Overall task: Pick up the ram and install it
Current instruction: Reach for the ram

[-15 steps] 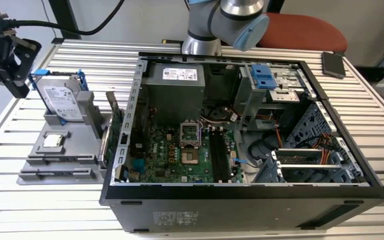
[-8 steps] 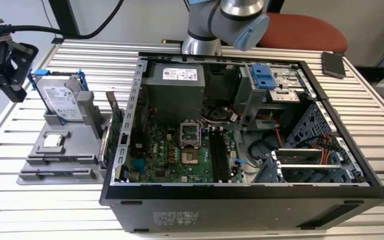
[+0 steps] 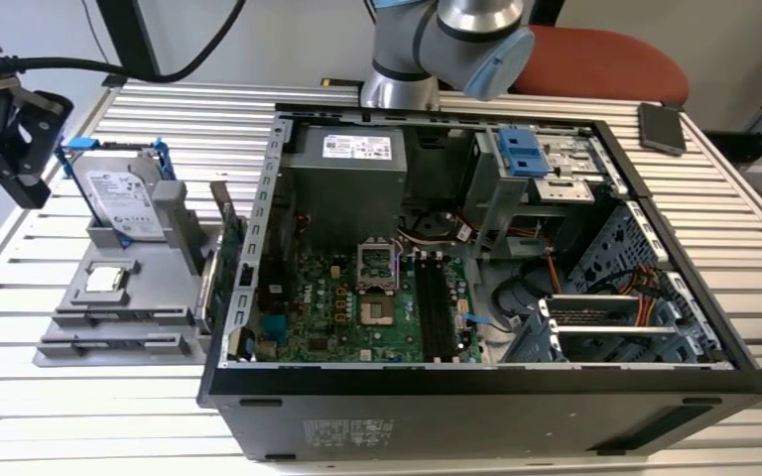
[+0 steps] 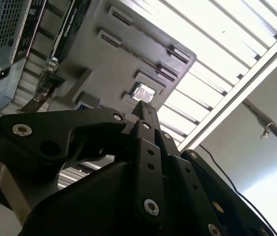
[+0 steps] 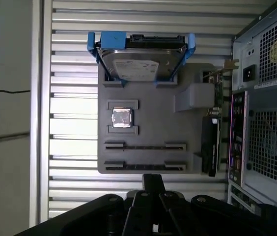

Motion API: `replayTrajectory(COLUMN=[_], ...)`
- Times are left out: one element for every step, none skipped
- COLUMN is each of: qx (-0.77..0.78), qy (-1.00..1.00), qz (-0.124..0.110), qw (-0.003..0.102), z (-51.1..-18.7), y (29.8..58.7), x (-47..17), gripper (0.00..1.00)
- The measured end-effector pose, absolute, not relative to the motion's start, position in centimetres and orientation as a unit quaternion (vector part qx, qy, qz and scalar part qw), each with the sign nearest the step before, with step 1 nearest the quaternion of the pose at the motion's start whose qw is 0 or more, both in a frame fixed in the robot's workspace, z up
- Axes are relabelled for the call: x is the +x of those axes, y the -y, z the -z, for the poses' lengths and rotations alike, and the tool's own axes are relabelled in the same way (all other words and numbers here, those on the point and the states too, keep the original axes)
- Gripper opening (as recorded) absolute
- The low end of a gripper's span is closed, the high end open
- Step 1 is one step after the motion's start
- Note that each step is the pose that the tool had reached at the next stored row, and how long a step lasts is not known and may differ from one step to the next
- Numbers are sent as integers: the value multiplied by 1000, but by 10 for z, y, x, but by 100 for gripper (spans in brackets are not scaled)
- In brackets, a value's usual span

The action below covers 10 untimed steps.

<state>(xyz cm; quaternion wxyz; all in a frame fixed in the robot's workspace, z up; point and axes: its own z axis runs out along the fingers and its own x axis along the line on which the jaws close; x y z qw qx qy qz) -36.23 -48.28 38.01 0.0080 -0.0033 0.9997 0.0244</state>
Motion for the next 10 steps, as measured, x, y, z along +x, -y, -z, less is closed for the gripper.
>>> replayTrajectory(qx=[-3,-3,-3,-3,-3,-3,-3,-3,-3,-3], qy=[-1000,-1000,-1000,-1000,-1000,-1000,-1000,-1000,-1000,-1000], qz=[-24,-24,-24,-24,-24,-24,-24,-24,-24,-24], qw=[8,8,8,8,8,8,8,8,8,8], z=[-380,-380,-380,-380,-380,-380,-380,-380,-380,-380], y=[483,484,484,485,485,486,487,487,487,487], x=[-362,-362,-362,-362,-362,-362,-362,-362,-362,-362], gripper=[0,0,0,0,0,0,0,0,0,0])
